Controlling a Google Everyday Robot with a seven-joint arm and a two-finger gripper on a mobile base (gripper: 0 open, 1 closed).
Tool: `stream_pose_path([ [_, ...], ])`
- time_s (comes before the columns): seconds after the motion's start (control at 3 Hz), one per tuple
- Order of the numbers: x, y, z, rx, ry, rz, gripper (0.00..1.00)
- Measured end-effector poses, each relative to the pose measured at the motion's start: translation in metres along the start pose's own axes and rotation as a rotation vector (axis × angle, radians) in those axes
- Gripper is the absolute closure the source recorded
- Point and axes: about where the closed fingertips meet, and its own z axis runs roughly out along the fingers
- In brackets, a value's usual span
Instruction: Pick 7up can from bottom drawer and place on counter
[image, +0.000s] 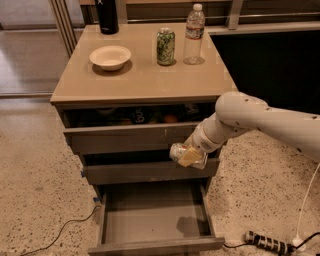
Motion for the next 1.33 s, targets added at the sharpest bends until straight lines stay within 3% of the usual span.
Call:
stream_pose_path([
  [0.33,-0.004,-0.003,-0.004,0.001,0.004,0.001,1.00],
  [1.33,-0.056,-0.032,-0.083,0.004,0.048,0.037,1.00],
])
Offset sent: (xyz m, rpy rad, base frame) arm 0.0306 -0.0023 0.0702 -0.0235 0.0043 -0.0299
